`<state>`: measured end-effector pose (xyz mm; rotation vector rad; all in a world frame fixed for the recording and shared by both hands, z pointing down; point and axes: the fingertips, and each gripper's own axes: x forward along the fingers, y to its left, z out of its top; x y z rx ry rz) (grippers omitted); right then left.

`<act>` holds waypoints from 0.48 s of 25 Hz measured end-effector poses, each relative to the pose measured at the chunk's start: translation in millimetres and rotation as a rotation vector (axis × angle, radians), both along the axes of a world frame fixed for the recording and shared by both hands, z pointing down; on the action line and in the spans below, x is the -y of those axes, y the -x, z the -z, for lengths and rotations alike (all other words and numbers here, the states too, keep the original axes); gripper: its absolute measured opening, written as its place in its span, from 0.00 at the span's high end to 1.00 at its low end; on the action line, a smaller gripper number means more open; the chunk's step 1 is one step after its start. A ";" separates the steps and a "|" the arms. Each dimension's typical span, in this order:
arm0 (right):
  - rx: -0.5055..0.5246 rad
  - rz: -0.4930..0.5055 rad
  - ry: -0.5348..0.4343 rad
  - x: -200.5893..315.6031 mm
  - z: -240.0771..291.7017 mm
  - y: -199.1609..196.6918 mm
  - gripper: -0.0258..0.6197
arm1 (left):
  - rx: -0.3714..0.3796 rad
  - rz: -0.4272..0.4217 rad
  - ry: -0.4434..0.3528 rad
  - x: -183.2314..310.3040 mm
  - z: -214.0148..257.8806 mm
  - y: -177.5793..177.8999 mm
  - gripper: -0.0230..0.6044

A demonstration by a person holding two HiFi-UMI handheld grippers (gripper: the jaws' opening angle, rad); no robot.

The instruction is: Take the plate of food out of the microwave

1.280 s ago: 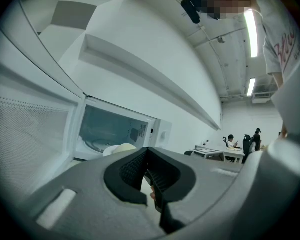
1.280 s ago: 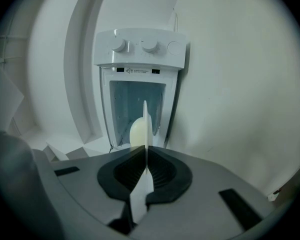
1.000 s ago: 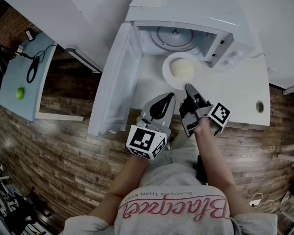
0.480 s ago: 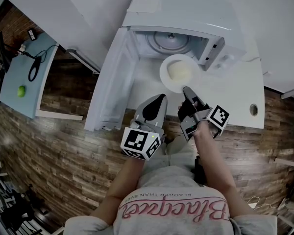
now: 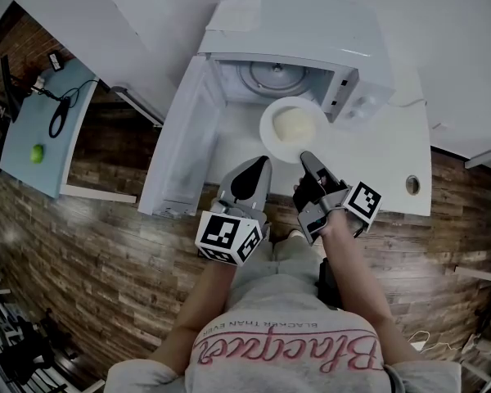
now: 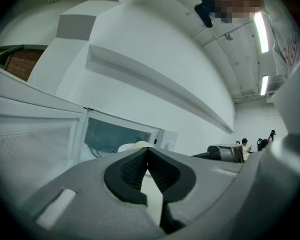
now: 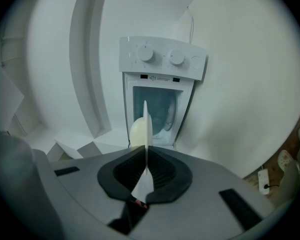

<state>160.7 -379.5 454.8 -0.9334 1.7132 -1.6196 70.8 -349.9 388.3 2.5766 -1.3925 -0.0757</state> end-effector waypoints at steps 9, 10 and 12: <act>0.035 -0.028 -0.011 -9.9 22.9 -8.2 0.92 | 0.016 -0.022 -0.042 1.0 26.4 -5.0 0.96; 0.037 -0.032 -0.013 -10.4 25.7 -8.7 0.92 | 0.017 -0.025 -0.048 2.0 29.7 -4.8 0.96; 0.036 -0.033 -0.017 -10.7 31.5 -9.0 0.92 | 0.019 -0.029 -0.058 4.7 35.6 -4.1 0.96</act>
